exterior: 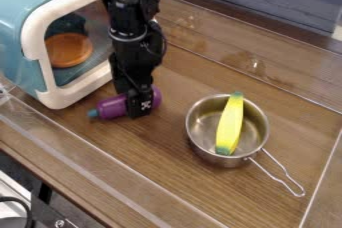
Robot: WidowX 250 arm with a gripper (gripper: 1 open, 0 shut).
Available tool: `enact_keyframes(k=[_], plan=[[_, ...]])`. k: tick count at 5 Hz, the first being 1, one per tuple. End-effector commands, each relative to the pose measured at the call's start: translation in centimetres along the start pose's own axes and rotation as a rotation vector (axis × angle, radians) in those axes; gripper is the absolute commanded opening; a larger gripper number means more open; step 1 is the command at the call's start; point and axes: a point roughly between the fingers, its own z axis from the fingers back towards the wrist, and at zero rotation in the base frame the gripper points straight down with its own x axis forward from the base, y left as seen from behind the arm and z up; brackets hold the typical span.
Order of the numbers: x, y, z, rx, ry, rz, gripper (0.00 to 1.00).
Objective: Put the eggplant in the silver pot
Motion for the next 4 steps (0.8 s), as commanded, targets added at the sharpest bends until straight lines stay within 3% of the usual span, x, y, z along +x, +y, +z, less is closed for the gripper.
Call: enact_keyframes(k=[1, 2, 4], plan=[[0.2, 0.5, -0.1, 0.011, -0.022, 0.009, 1.00], [0.3, 0.6, -0.7, 0.005, -0.025, 0.006, 0.00], [0.3, 0.7, 0.6, 0.013, -0.015, 0.004, 0.00]])
